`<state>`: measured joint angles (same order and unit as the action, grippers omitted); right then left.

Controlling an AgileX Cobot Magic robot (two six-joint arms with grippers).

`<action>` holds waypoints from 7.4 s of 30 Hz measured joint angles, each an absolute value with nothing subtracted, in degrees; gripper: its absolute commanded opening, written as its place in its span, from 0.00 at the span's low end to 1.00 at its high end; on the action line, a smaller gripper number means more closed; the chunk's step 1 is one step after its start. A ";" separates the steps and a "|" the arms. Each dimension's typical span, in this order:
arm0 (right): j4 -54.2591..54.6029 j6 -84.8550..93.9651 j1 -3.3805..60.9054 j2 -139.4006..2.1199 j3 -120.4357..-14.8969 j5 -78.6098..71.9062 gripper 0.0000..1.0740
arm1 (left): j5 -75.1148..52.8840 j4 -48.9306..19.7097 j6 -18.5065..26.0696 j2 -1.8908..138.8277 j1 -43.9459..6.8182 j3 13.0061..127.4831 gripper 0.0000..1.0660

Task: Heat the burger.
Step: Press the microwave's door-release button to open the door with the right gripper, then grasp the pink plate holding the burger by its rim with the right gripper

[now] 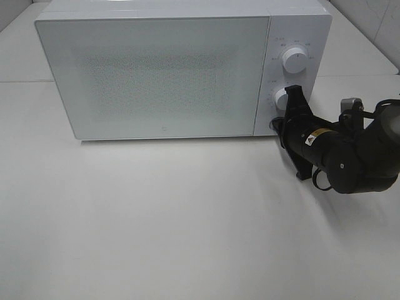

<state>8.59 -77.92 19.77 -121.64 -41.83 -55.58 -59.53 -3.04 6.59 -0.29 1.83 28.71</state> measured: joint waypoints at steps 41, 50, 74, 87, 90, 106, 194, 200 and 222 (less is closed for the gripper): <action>13.01 -78.90 20.51 -122.61 -46.07 -49.39 0.00 | -59.53 -3.04 6.59 -0.29 1.83 28.71 0.94; 11.12 -81.30 20.40 -122.38 -44.52 -52.71 0.00 | -59.53 -3.04 6.59 -0.29 1.83 28.71 0.94; 9.00 -85.31 20.91 -121.07 -40.85 -54.49 0.00 | -59.53 -3.04 6.59 -0.29 1.83 28.71 0.94; 9.22 -85.83 22.46 -118.49 -37.01 -55.46 0.00 | -59.53 -3.04 6.59 -0.29 1.83 28.71 0.94; 9.22 -85.77 22.46 -117.23 -36.04 -55.52 0.00 | -59.53 -3.04 6.59 -0.29 1.83 28.71 0.94; 4.35 -72.25 22.46 -107.66 -27.90 -52.25 0.00 | -59.53 -3.04 6.59 -0.29 1.83 28.71 0.94; 1.20 81.82 34.95 -117.74 -88.58 49.22 0.92 | -59.53 -3.04 6.59 -0.29 1.83 28.71 0.94; 1.26 82.16 35.12 -120.38 -93.62 49.73 0.91 | -59.53 -3.04 6.59 -0.29 1.83 28.71 0.94; 6.82 82.22 35.52 -131.61 -116.02 57.30 0.91 | -59.53 -3.04 6.59 -0.29 1.83 28.71 0.94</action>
<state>6.82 82.22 35.52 -131.61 -116.02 57.30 -59.53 -3.04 6.59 -0.29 1.83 28.71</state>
